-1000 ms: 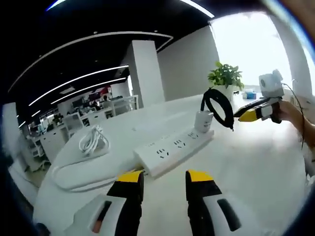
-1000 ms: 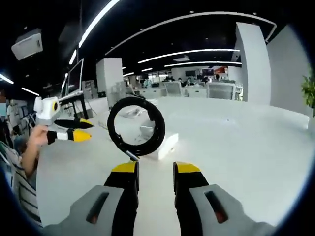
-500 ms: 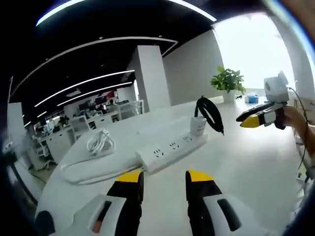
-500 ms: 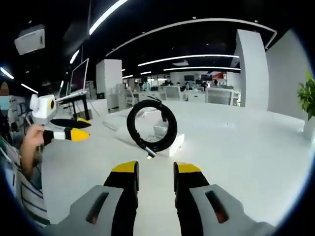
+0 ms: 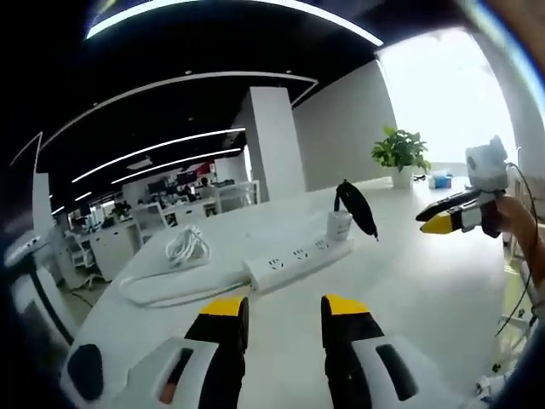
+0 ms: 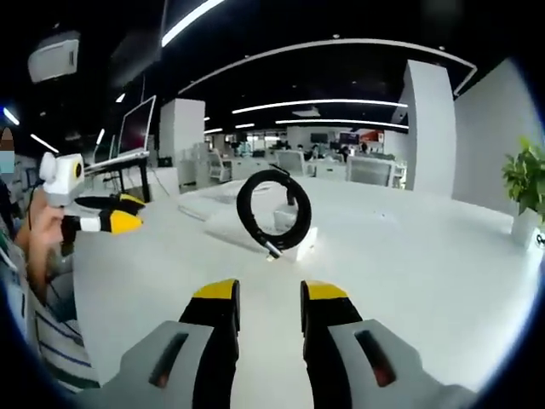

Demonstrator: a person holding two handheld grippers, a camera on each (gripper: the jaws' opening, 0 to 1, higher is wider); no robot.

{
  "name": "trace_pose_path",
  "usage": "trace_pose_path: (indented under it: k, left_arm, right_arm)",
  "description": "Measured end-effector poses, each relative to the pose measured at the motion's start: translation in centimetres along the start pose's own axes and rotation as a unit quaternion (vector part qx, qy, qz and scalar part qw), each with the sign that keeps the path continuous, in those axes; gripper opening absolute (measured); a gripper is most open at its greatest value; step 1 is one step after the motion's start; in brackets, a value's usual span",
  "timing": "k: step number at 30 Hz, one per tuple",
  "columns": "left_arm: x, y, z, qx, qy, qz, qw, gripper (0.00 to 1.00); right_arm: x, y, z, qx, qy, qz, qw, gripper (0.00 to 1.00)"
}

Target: Straighten the power strip on the desk, plug the charger into it

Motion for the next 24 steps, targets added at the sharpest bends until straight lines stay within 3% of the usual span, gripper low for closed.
trace_pose_path:
  k: [24]
  left_arm:
    - [-4.0, 0.8, -1.8, -0.015, -0.018, -0.004, 0.9997, 0.35]
  right_arm:
    - [-3.6, 2.1, 2.0, 0.001, 0.031, -0.004, 0.9995, 0.29]
Point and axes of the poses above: the point that each gripper's makers call its tool centre point, and the gripper's own axes: x roughly forward along the fingers, z roughly to its left, y roughly out of its underside, the point moved 4 cm from there along -x, roughly backward along the fingers, and after that the axes turned 8 degrees about x, right-handed, at the moved point
